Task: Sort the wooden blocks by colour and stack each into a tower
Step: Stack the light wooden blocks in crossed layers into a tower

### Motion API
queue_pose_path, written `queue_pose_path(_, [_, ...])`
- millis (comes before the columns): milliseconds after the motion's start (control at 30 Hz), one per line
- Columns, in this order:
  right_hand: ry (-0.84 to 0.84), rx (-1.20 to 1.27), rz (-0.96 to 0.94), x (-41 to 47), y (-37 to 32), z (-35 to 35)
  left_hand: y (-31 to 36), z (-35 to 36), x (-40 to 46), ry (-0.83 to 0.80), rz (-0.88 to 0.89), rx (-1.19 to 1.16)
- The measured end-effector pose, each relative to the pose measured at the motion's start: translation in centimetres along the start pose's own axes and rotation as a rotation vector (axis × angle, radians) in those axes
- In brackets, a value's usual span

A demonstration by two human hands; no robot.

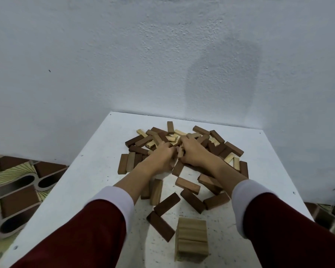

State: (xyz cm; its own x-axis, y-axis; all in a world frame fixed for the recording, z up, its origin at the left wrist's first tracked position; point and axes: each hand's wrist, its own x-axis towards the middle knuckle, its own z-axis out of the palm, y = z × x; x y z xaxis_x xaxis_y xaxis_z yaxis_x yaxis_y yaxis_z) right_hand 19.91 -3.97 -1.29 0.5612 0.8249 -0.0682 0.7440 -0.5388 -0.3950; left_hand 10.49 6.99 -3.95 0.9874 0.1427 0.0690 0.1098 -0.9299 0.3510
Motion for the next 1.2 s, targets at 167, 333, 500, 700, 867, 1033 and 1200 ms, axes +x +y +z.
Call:
queue_pose_path(167, [0.047,0.144,-0.025,-1.4,-0.9,-1.8,0.6,-0.9,-0.9,0.201,0.003,-0.321])
queue_pose_path(333, [0.01,0.268,-0.051,-4.3,-2.6,-3.8,1.8,-1.8,-2.7,0.296,0.035,-0.544])
queue_pose_path(500, [-0.054,0.343,-0.028,-8.1,-4.8,-5.9,3.3,-3.5,-6.9,0.362,0.11,-0.6])
queue_pose_path(700, [-0.095,0.44,-0.063,-12.2,-9.1,-5.4,4.0,-4.4,-13.3,0.443,0.074,-0.77])
queue_pose_path(867, [-0.156,0.347,-0.091,-14.3,-13.2,-1.7,2.6,-3.0,-18.9,0.446,0.021,-0.802])
queue_pose_path(1033, [-0.1,0.161,-0.093,-14.1,-15.6,5.7,-0.5,-1.3,-22.3,0.331,-0.073,-0.615])
queue_pose_path(1200, [-0.064,0.141,-0.107,-13.9,-15.5,10.7,-2.1,-0.7,-23.0,0.234,-0.159,-0.347])
